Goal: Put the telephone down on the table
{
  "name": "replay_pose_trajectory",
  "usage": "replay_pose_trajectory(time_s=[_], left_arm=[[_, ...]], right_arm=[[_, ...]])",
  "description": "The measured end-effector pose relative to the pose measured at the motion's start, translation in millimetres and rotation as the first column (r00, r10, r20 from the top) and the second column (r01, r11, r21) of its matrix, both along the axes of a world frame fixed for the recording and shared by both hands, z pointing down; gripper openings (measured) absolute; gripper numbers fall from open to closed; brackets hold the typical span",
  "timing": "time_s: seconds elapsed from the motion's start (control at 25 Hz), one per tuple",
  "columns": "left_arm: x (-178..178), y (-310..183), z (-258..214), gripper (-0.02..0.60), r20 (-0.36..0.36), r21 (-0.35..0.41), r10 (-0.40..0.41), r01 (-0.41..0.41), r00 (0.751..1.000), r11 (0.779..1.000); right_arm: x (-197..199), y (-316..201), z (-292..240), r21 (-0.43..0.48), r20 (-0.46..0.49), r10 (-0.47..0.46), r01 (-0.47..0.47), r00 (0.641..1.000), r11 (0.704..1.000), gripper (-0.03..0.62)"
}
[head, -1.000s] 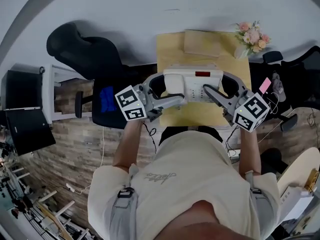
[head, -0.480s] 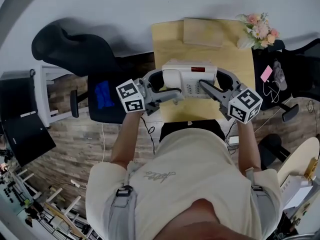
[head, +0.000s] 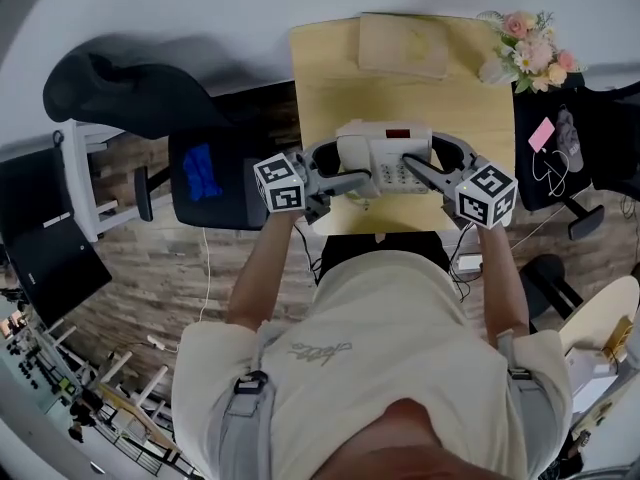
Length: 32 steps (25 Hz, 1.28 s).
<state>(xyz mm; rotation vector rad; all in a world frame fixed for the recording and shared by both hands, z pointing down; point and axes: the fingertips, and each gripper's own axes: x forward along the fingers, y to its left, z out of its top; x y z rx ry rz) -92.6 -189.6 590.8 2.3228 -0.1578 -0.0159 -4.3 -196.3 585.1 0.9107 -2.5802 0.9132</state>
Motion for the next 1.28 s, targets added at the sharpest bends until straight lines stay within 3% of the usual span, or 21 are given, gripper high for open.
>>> replay_pose_trajectory(time_s=[0.56,0.84,1.28], left_arm=[[55.3,-25.4,82.6,0.379,0.060,-0.174,0.056,-0.045,0.997,0.984],[66.9,-37.6,114.3,0.379,0.070,-0.260,0.023,-0.004,0.997,0.965],[71.1,-50.1,145.5,0.379,0.119,-0.327,0.054,-0.012,0.991,0.945]], right_arm=[[56.4,-18.3,94.9,-0.194,0.091,0.071,-0.052,0.993,0.980,0.233],[67.0,-36.9,124.5,-0.247,0.091,0.027,-0.004,0.995,0.969,0.233],[70.8,-43.9,162.5,-0.348,0.132,0.067,-0.017,0.989,0.937,0.233]])
